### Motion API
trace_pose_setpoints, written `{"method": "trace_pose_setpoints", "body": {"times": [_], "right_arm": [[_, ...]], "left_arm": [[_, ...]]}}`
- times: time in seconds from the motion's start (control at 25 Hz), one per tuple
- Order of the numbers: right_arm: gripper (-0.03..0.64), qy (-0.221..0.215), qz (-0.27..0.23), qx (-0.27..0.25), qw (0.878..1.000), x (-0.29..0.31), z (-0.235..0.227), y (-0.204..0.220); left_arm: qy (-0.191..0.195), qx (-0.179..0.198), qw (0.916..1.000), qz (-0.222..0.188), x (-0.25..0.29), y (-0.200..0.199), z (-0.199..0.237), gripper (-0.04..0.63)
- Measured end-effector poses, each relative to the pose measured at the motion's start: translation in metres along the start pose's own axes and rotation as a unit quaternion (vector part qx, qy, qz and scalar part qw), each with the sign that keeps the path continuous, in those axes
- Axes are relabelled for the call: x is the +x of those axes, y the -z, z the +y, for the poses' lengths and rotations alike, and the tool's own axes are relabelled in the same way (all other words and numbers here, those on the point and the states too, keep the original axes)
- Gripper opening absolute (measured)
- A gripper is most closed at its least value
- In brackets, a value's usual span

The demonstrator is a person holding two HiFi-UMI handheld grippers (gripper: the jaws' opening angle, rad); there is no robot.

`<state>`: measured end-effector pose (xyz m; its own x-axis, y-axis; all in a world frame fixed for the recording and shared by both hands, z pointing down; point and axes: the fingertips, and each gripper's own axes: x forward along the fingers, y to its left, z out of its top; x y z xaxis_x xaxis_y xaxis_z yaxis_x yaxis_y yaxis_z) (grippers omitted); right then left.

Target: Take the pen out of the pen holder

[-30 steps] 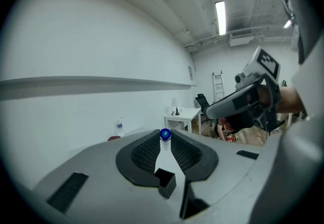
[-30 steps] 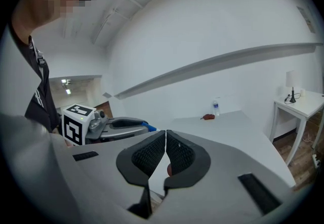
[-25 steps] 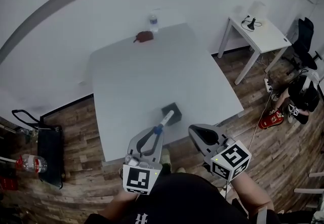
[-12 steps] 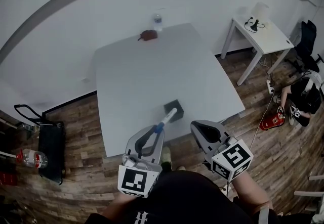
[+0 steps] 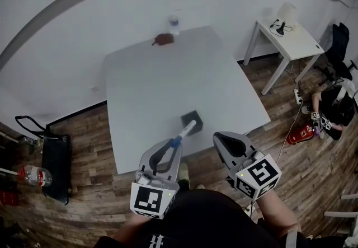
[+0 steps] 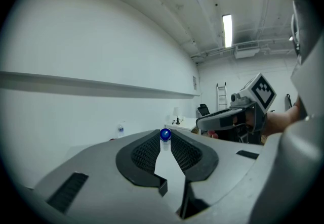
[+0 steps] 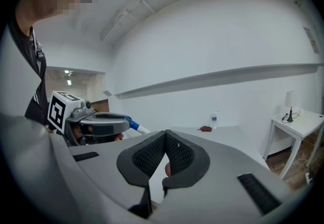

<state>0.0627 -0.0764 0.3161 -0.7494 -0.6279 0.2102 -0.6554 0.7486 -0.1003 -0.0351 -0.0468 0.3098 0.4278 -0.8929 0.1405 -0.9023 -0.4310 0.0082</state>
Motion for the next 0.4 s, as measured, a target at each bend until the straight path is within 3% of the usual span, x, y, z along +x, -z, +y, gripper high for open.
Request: {"method": "trace_pose_setpoints", "body": {"times": [0.4], "right_arm": [[0.014,0.006,0.002,0.0,1.0,0.0063,-0.0029,-0.0002]], "left_arm": [[0.002,0.002,1.0,-0.003,0.0039,0.0005,0.0068,0.066]]}}
